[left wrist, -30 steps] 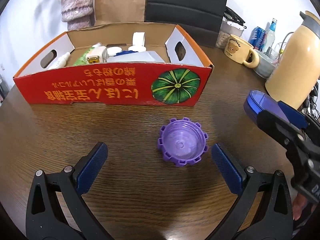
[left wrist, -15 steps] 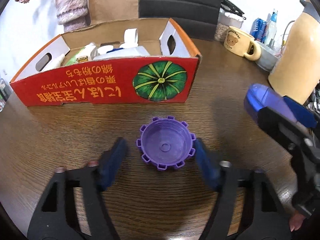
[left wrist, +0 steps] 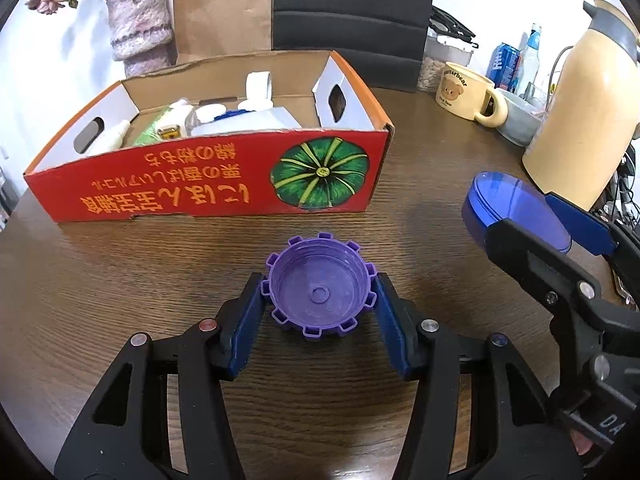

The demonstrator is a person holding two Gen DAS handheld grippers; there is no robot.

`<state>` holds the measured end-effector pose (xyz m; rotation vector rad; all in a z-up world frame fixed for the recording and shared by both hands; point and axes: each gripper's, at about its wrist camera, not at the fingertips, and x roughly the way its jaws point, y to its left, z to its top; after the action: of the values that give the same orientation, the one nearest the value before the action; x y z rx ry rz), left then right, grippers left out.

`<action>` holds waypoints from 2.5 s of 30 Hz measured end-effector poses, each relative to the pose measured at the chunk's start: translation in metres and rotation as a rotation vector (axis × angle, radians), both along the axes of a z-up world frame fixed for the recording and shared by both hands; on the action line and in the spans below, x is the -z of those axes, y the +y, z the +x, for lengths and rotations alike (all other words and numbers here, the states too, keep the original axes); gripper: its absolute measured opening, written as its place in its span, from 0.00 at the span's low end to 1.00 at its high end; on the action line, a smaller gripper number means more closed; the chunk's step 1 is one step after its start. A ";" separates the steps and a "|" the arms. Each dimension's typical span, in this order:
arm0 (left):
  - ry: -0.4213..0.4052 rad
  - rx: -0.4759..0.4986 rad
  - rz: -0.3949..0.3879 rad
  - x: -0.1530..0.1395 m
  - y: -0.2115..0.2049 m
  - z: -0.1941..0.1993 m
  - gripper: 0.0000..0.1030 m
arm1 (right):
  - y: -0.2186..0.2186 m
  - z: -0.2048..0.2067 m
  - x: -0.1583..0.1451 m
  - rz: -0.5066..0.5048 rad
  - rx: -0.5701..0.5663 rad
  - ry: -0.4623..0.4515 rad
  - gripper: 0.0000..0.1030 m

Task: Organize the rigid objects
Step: 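Carry the purple cap and blue lid over the cardboard box with both grippers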

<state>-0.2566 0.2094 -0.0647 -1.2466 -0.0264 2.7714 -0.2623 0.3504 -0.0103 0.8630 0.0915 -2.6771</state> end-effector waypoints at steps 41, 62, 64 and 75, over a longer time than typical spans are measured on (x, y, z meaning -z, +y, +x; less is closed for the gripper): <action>0.214 -0.129 0.039 -0.066 -0.136 -0.026 0.48 | -0.114 -0.017 -0.035 -0.078 0.035 0.175 0.69; 0.254 -0.163 0.035 -0.085 -0.170 -0.074 0.48 | -0.149 -0.069 -0.042 -0.088 0.071 0.177 0.69; 0.252 -0.164 0.034 -0.085 -0.172 -0.079 0.48 | -0.151 -0.073 -0.041 -0.085 0.070 0.174 0.69; 0.249 -0.161 0.013 -0.082 -0.176 -0.100 0.48 | -0.153 -0.097 -0.037 -0.066 0.075 0.159 0.69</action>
<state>-0.3564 0.0330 0.0176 -0.9257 -0.1307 3.0377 -0.3597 0.1978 0.0269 0.6452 0.0069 -2.7985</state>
